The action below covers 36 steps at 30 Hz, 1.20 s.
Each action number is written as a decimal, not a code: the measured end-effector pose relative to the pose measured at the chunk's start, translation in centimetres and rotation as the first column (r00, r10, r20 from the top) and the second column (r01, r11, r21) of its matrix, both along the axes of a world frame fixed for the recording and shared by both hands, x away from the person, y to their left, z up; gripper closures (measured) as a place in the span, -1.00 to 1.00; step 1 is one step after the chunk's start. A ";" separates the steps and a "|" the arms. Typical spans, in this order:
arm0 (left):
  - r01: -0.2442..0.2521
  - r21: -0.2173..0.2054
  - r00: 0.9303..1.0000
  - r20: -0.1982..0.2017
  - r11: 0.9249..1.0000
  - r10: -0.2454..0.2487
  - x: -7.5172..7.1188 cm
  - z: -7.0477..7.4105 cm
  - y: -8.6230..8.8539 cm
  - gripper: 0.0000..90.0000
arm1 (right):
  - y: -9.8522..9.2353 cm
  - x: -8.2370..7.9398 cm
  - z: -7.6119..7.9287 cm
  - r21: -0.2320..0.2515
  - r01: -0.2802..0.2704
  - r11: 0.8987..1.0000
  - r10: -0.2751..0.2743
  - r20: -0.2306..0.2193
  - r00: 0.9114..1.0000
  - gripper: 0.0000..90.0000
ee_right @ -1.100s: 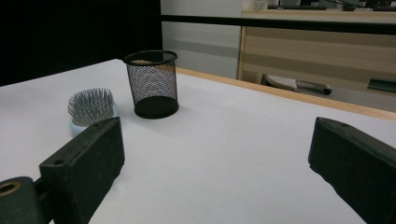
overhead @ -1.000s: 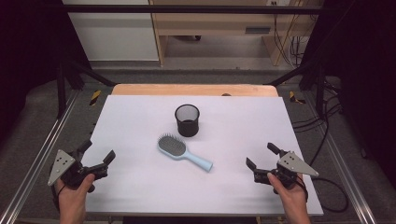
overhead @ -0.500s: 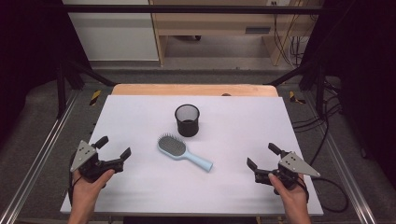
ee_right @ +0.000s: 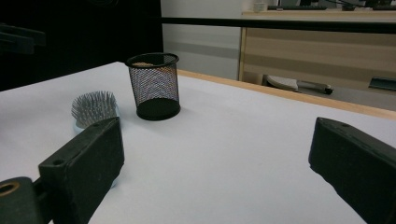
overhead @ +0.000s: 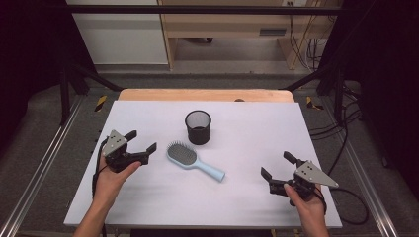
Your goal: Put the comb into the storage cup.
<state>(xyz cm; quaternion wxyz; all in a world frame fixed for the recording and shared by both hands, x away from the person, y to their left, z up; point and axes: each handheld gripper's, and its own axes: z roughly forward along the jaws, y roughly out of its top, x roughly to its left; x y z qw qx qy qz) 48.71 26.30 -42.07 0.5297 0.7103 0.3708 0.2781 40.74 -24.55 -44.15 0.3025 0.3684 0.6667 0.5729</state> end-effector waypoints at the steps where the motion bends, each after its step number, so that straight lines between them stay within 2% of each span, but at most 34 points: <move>1: 0.000 0.000 1.000 0.000 1.000 0.000 0.0 0.0 0.0 -0.66 | 0.0 0.0 0.0 0.000 0.000 1.000 0.000 0.000 1.000 -0.91; 3: 0.003 0.021 1.000 -0.009 1.000 -0.003 0.7 -0.2 -0.2 -0.56 | 0.0 0.0 0.0 -0.001 -0.001 1.000 0.001 0.000 1.000 -0.91; 8: 0.003 0.048 1.000 -0.023 0.999 -0.002 1.6 -0.5 -0.5 -0.13 | 0.0 0.0 0.0 -0.001 0.003 1.000 -0.003 -0.004 1.000 -0.91; 12: 0.012 0.139 1.000 -0.030 0.990 -0.008 2.9 -0.9 -1.2 0.34 | 0.0 0.0 -0.1 -0.002 0.003 1.000 -0.003 -0.005 1.000 -0.91; 13: 0.016 0.153 0.999 -0.033 0.988 -0.011 3.2 -1.1 -1.3 0.49 | 0.0 0.0 -0.1 -0.003 0.002 1.000 -0.002 -0.004 1.000 -0.91; 15: 0.021 0.181 0.999 -0.043 0.983 -0.013 3.8 -1.3 -1.8 0.66 | 0.1 0.0 -0.1 -0.006 0.001 1.000 -0.001 -0.003 1.000 -0.91; 18: 0.030 0.197 0.998 -0.065 0.980 -0.017 4.7 -1.7 -2.5 0.91 | 0.1 0.0 -0.1 -0.007 -0.001 1.000 0.001 -0.006 1.000 -0.91; 20: 0.029 0.211 0.996 -0.092 0.977 -0.009 5.4 -2.0 -2.9 0.99 | 0.2 0.0 -0.1 -0.008 -0.003 1.000 0.003 -0.005 1.000 -0.91; 22: 0.026 0.210 0.995 -0.102 0.977 -0.004 5.7 -2.2 -3.1 1.00 | 0.2 0.0 -0.1 -0.010 -0.005 1.000 0.005 -0.002 1.000 -0.91; 23: 0.035 0.218 0.992 -0.126 0.975 -0.007 6.4 -2.6 -3.6 1.00 | 0.2 0.0 -0.1 -0.009 -0.005 1.000 0.005 -0.002 1.000 -0.91; 24: 0.035 0.218 0.992 -0.126 0.975 -0.007 6.4 -2.6 -3.6 1.00 | 0.2 0.0 -0.1 -0.009 -0.005 1.000 0.005 -0.002 1.000 -0.91; 25: 0.040 0.240 0.990 -0.141 0.970 -0.006 7.0 -3.0 -4.1 1.00 | 0.2 0.0 -0.1 -0.008 -0.006 1.000 0.006 -0.002 1.000 -0.91; 27: 0.043 0.240 0.988 -0.157 0.970 -0.005 7.6 -3.4 -4.5 1.00 | 0.2 0.0 0.0 -0.009 -0.008 1.000 0.008 -0.001 1.000 -0.91; 31: 0.056 0.250 0.979 -0.205 0.967 -0.004 8.2 -4.2 -5.0 1.00 | 0.2 -0.1 0.0 -0.007 -0.010 1.000 0.010 -0.003 1.000 -0.91; 33: 0.059 0.253 0.977 -0.212 0.966 -0.004 8.2 -4.3 -5.0 1.00 | 0.2 -0.1 0.0 -0.006 -0.009 1.000 0.009 -0.003 1.000 -0.91; 34: 0.068 0.262 0.973 -0.231 0.963 -0.005 8.2 -4.6 -5.1 1.00 | 0.2 -0.1 0.0 -0.006 -0.009 1.000 0.009 -0.003 1.000 -0.91; 36: 0.075 0.267 0.970 -0.245 0.961 -0.008 8.1 -4.8 -5.0 1.00 | 0.2 -0.1 0.0 -0.006 -0.009 1.000 0.009 -0.003 1.000 -0.91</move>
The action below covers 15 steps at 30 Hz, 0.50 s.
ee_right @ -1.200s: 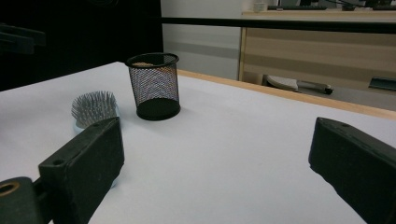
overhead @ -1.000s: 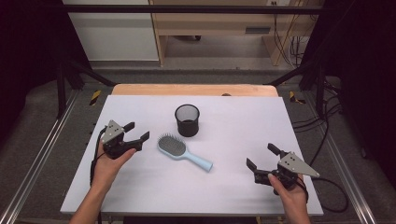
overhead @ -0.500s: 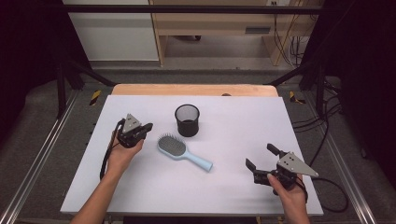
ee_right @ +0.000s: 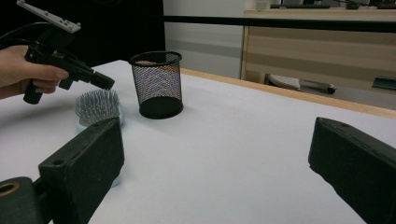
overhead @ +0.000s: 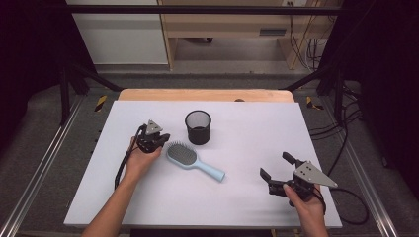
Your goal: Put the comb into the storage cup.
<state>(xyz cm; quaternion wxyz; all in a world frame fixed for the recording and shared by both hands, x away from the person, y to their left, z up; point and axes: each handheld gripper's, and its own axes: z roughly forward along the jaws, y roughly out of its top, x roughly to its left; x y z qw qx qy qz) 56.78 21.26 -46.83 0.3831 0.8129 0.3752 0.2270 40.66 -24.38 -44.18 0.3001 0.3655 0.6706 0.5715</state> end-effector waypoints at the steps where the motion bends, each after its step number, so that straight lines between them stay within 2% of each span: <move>1: 0.000 0.000 1.000 0.000 1.000 0.000 0.0 0.0 0.0 1.00 | 0.0 0.0 0.0 0.000 0.000 1.000 0.000 0.000 1.000 -0.91; 5: 0.021 0.013 1.000 -0.020 1.000 -0.021 -0.4 -0.3 0.1 1.00 | 0.1 -0.1 0.0 -0.001 0.000 1.000 0.000 0.000 1.000 -0.91; 15: 0.030 -0.001 0.999 -0.034 1.000 -0.030 -1.2 -0.7 0.5 1.00 | 0.1 0.0 0.0 -0.004 0.002 1.000 -0.002 0.001 1.000 -0.91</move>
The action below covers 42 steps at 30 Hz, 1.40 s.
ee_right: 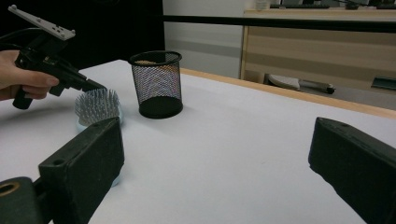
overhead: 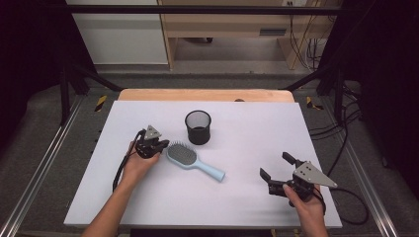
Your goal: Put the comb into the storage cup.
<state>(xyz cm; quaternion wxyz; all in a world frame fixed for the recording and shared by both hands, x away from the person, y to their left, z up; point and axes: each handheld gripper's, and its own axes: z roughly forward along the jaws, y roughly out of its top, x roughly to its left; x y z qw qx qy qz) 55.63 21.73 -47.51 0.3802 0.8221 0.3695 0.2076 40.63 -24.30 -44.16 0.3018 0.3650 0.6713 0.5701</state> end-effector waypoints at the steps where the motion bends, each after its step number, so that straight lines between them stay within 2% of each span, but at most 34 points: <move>1: 0.000 -0.001 1.000 -0.004 1.000 0.000 0.0 -0.1 0.0 1.00 | 0.0 0.0 0.0 0.000 -0.001 1.000 0.001 0.000 1.000 -0.91; 8: 0.012 0.013 1.000 -0.021 1.000 -0.012 0.0 -0.7 -0.2 1.00 | 0.0 0.0 0.0 0.002 0.001 1.000 -0.001 -0.001 1.000 -0.91; 13: 0.011 0.008 1.000 -0.022 1.000 -0.011 -0.2 -0.7 -0.3 1.00 | 0.0 0.0 0.0 0.001 0.000 1.000 0.000 0.000 1.000 -0.91; 20: 0.034 0.004 0.999 -0.019 0.999 -0.034 -0.8 -0.7 -1.3 1.00 | 0.1 0.0 0.0 -0.003 -0.002 1.000 0.002 0.000 1.000 -0.91; 30: 0.133 0.001 0.991 -0.009 0.991 -0.133 -3.1 -0.8 -5.8 1.00 | 0.1 0.0 0.0 -0.005 -0.002 1.000 0.002 -0.002 1.000 -0.91; 32: 0.139 0.005 0.990 -0.008 0.990 -0.139 -3.3 -0.8 -6.1 1.00 | 0.1 0.0 0.0 -0.005 -0.003 1.000 0.003 -0.002 1.000 -0.91; 34: 0.161 0.008 0.987 -0.006 0.987 -0.161 -3.7 -0.8 -7.1 1.00 | 0.1 0.0 0.0 -0.005 -0.002 1.000 0.002 -0.002 1.000 -0.91; 39: 0.187 0.010 0.982 -0.004 0.982 -0.187 -4.2 -0.8 -8.0 1.00 | 0.1 0.0 0.0 -0.003 -0.004 1.000 0.003 -0.005 1.000 -0.91; 42: 0.190 0.014 0.982 0.001 0.982 -0.190 -4.4 -0.9 -8.2 1.00 | 0.2 0.0 0.0 -0.004 -0.005 1.000 0.005 -0.007 1.000 -0.91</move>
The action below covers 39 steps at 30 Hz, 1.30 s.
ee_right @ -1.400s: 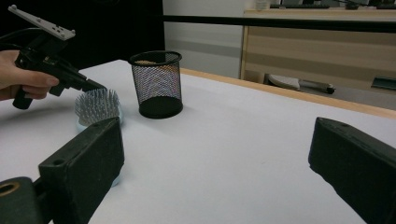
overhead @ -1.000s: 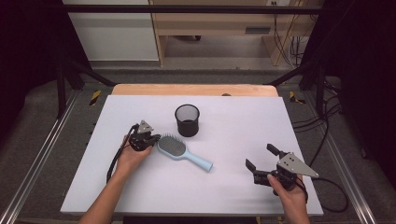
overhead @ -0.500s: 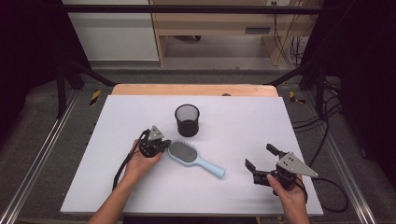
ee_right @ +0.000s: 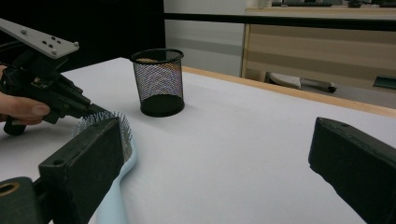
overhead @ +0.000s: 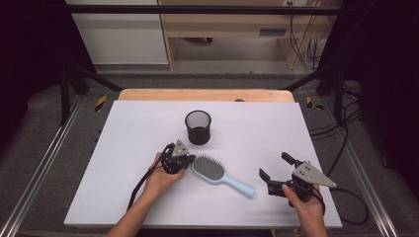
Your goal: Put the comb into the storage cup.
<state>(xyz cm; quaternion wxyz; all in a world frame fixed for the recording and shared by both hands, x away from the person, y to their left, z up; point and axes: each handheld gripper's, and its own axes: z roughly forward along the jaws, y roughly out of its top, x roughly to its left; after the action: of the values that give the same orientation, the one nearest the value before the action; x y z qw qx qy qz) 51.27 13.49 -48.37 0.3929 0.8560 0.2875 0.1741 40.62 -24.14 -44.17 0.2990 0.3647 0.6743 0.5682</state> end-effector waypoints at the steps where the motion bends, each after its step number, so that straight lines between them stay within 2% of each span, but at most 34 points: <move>1: -0.003 -0.004 1.000 0.001 1.000 0.003 0.0 0.0 0.0 1.00 | 0.0 0.0 0.0 -0.002 0.000 1.000 0.000 0.000 1.000 -0.91; 5: -0.034 -0.017 0.999 0.027 0.999 0.035 -0.3 0.3 0.5 1.00 | 0.1 0.0 0.0 -0.015 0.003 1.000 -0.003 0.000 1.000 -0.91; 7: -0.054 -0.040 0.997 0.048 0.998 0.056 -0.6 0.8 1.2 1.00 | 0.2 0.0 0.0 -0.020 0.012 1.000 -0.012 -0.016 1.000 -0.91; 9: -0.067 -0.067 0.995 0.074 0.995 0.072 -1.1 1.5 2.1 1.00 | 0.5 0.1 0.1 -0.046 0.028 0.999 -0.030 -0.044 0.999 -0.91; 10: -0.067 -0.067 0.995 0.074 0.995 0.072 -1.1 1.5 2.1 1.00 | 0.5 0.1 0.1 -0.046 0.028 0.999 -0.030 -0.044 0.999 -0.91; 11: -0.089 -0.084 0.989 0.112 0.992 0.098 -1.8 2.2 3.2 0.98 | 1.0 0.2 0.4 -0.094 0.040 0.995 -0.047 -0.076 0.996 -0.90; 12: -0.100 -0.092 0.985 0.131 0.991 0.112 -2.3 2.5 3.7 0.92 | 1.2 0.3 0.5 -0.109 0.041 0.993 -0.050 -0.088 0.995 -0.90; 14: -0.119 -0.116 0.978 0.159 0.986 0.137 -3.2 3.1 4.8 0.73 | 1.7 0.5 0.9 -0.125 0.029 0.992 -0.044 -0.122 0.992 -0.90; 16: -0.156 -0.150 0.964 0.192 0.976 0.183 -4.2 3.7 5.8 0.36 | 2.2 0.9 1.4 -0.145 0.010 0.989 -0.033 -0.158 0.987 -0.90; 18: -0.182 -0.178 0.954 0.206 0.967 0.218 -5.1 4.1 6.7 -0.02 | 2.7 1.2 1.8 -0.166 -0.014 0.986 -0.015 -0.174 0.985 -0.90; 19: -0.192 -0.191 0.951 0.207 0.962 0.231 -5.6 4.3 7.1 -0.19 | 3.1 1.3 2.1 -0.181 -0.028 0.983 -0.005 -0.181 0.984 -0.90; 21: -0.205 -0.209 0.949 0.197 0.956 0.247 -6.4 4.6 7.8 -0.50 | 3.5 1.6 2.6 -0.202 -0.054 0.978 0.012 -0.202 0.979 -0.90; 22: -0.219 -0.226 0.945 0.194 0.949 0.264 -6.9 4.7 8.1 -0.66 | 3.8 1.7 2.9 -0.213 -0.066 0.975 0.019 -0.216 0.976 -0.90; 23: -0.219 -0.226 0.945 0.194 0.949 0.264 -6.9 4.7 8.1 -0.76 | 4.0 1.9 3.1 -0.227 -0.078 0.971 0.025 -0.229 0.973 -0.90; 24: -0.227 -0.258 0.937 0.204 0.939 0.283 -7.8 4.8 8.8 -0.83 | 4.4 2.1 3.4 -0.244 -0.095 0.965 0.033 -0.244 0.969 -0.89; 25: -0.226 -0.277 0.935 0.207 0.934 0.288 -8.1 4.8 9.2 -0.91 | 4.5 2.2 3.6 -0.253 -0.104 0.962 0.039 -0.251 0.967 -0.89; 27: -0.228 -0.307 0.934 0.201 0.924 0.297 -8.4 4.7 9.9 -0.95 | 5.1 2.6 3.9 -0.281 -0.133 0.950 0.052 -0.277 0.959 -0.89; 28: -0.236 -0.329 0.933 0.185 0.915 0.307 -8.5 4.5 10.3 -0.95 | 5.4 2.8 4.1 -0.294 -0.141 0.945 0.053 -0.289 0.956 -0.89; 31: -0.252 -0.339 0.929 0.176 0.907 0.324 -8.6 3.9 11.1 -0.95 | 6.3 3.2 4.2 -0.332 -0.183 0.925 0.070 -0.325 0.943 -0.87; 34: -0.279 -0.395 0.928 0.123 0.875 0.351 -8.3 3.5 11.5 -0.94 | 7.2 3.4 4.1 -0.362 -0.220 0.906 0.086 -0.351 0.932 -0.86; 35: -0.283 -0.403 0.926 0.120 0.871 0.357 -8.3 3.5 11.6 -0.94 | 7.5 3.5 4.0 -0.372 -0.233 0.899 0.090 -0.363 0.928 -0.86; 39: -0.284 -0.407 0.919 0.143 0.868 0.367 -8.4 3.6 12.0 -0.95 | 8.5 3.9 3.3 -0.408 -0.279 0.869 0.102 -0.405 0.909 -0.84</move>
<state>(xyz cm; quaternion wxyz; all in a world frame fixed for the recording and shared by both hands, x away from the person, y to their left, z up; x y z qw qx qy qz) 42.86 25.46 -44.73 0.5438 0.6789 0.4121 0.2710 44.49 -15.63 -40.90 0.1850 0.3148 0.8659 0.3417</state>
